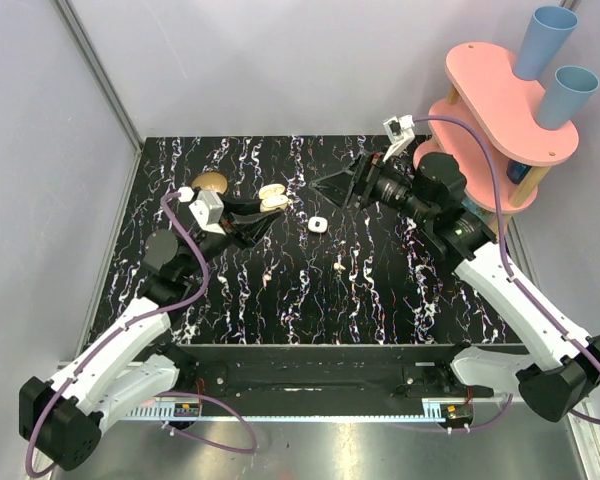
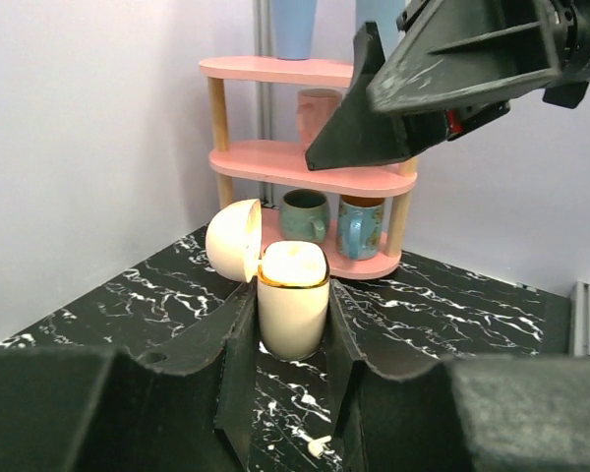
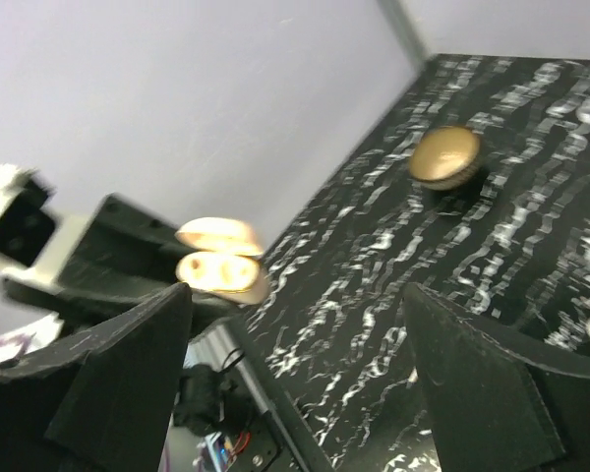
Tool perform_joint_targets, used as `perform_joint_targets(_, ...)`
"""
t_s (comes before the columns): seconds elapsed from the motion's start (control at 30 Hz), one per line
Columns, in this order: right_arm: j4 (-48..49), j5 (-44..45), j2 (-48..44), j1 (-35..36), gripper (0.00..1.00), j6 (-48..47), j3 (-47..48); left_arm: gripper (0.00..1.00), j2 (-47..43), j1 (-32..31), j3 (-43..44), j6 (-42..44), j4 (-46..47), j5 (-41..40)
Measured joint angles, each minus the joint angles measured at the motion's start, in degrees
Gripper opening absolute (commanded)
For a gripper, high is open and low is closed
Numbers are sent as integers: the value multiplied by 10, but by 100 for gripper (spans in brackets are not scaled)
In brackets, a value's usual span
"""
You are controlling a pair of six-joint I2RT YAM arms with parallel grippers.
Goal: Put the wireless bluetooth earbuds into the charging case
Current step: Open the charging case, then pick up the right earbud from the center of the board.
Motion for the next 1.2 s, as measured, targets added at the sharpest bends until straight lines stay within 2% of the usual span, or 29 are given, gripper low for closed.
perform_joint_targets(0.13,-70,74,2,-25,92,0,3,0,-19,0,-4,14,-18,-26)
perform_joint_targets(0.17,-89,87,5,-35,86,-5,3,0,-23,0,-6,17,-19,-30)
perform_joint_targets(0.2,-110,98,10,-46,85,-14,3,0,-28,0,-8,20,-23,-33)
perform_joint_targets(0.43,-230,93,60,-64,77,-169,3,0,-60,0,-16,29,-41,-39)
perform_joint_targets(0.53,-264,85,85,-64,77,-242,1,0,-67,0,-19,31,-46,-38)
perform_joint_targets(0.7,-287,82,112,-64,75,-349,-20,0,-68,0,-19,33,-49,-38)
perform_joint_targets(0.8,-291,82,139,-64,78,-398,-25,0,-68,0,-19,32,-50,-37)
perform_joint_targets(0.97,-291,80,191,-64,80,-449,-25,0,-68,0,-19,32,-50,-33)
perform_joint_targets(1.2,-289,61,226,-62,79,-505,-25,0,-75,0,-20,32,-52,-32)
